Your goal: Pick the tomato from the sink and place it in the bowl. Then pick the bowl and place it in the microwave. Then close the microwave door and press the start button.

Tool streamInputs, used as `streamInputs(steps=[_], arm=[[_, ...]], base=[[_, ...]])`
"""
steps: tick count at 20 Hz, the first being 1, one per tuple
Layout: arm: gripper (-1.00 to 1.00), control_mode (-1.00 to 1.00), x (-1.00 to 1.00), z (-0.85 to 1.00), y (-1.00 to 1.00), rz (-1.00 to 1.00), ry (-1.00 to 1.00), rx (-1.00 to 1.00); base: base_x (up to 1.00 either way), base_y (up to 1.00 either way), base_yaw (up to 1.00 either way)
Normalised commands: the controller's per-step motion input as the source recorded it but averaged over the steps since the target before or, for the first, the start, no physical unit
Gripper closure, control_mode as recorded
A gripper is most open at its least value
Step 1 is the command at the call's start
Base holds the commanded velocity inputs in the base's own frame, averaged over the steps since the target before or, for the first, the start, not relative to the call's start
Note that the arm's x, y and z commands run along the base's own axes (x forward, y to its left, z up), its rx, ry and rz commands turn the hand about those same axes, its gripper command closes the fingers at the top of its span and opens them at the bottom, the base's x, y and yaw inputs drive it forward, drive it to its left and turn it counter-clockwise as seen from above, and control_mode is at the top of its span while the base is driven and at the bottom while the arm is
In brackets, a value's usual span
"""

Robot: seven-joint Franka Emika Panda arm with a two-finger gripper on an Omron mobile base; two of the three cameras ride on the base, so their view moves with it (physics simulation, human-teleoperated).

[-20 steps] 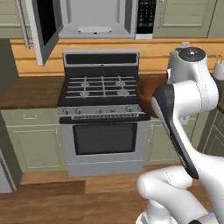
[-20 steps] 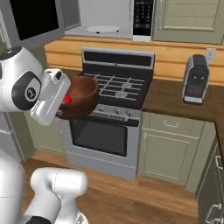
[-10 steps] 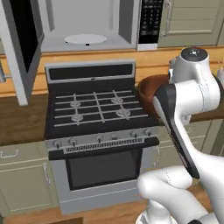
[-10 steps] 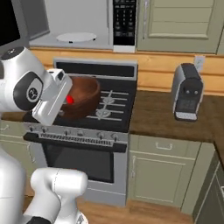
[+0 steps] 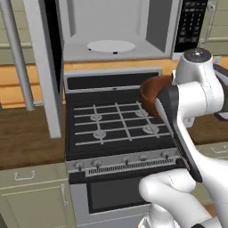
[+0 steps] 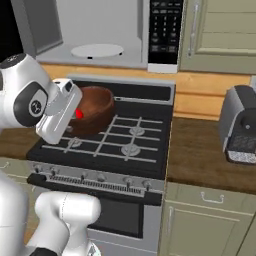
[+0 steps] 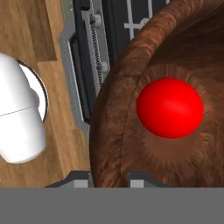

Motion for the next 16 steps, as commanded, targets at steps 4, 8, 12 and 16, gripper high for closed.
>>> streamInputs(steps=[4,8,12,16], arm=[[1.0,1.0,0.0,0.0,0.0,0.0,0.0,0.0],[1.0,1.0,0.0,0.0,0.0,0.0,0.0,0.0],[1.0,1.0,0.0,0.0,0.0,0.0,0.0,0.0],[1.0,1.0,0.0,0.0,0.0,0.0,0.0,0.0]], base=[[0.81,0.03,-0.05],[-0.07,0.12,-0.07],[-0.78,0.19,0.0],[-0.59,0.3,0.0]])
